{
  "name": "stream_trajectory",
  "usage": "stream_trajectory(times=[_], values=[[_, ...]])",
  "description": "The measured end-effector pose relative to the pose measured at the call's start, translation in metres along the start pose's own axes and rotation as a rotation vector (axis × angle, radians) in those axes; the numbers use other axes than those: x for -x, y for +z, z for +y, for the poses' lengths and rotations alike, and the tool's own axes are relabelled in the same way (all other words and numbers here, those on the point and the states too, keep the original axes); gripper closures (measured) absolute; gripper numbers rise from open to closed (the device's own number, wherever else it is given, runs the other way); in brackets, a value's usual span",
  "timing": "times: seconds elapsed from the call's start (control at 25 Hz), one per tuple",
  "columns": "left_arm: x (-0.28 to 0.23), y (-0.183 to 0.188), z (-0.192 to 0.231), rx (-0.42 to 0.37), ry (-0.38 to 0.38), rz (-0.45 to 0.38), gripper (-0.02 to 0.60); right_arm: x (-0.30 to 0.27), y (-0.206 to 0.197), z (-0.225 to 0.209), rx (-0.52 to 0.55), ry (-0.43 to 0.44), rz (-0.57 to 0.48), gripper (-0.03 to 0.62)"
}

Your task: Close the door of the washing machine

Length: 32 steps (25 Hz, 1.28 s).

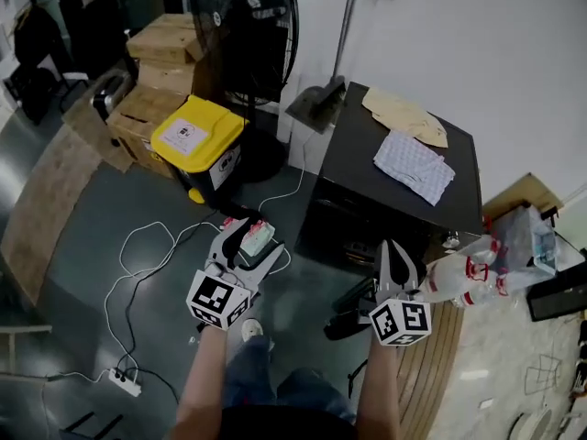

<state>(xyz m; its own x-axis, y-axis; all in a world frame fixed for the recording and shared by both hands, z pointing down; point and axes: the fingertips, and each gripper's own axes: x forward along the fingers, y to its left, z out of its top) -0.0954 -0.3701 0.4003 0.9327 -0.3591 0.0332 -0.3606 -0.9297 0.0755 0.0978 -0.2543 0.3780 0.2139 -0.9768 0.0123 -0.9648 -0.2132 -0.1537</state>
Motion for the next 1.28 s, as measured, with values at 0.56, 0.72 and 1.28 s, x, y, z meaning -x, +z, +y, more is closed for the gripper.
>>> stream_trajectory(times=[0.56,0.72,1.28], values=[[-0.114,-0.076,-0.065,0.023,-0.320,0.145,0.293,0.038,-0.026,-0.100,0.014,-0.291,0.073,0.586],[-0.115,-0.136,-0.117,-0.011,-0.410,0.247,0.293,0.054,-0.055,-0.120,-0.003,-0.338,0.105,0.586],[-0.048,-0.371,-0.296,-0.129,-0.611,0.462,0.333,0.123,-0.184,-0.167,-0.050,-0.430,0.143,0.586]])
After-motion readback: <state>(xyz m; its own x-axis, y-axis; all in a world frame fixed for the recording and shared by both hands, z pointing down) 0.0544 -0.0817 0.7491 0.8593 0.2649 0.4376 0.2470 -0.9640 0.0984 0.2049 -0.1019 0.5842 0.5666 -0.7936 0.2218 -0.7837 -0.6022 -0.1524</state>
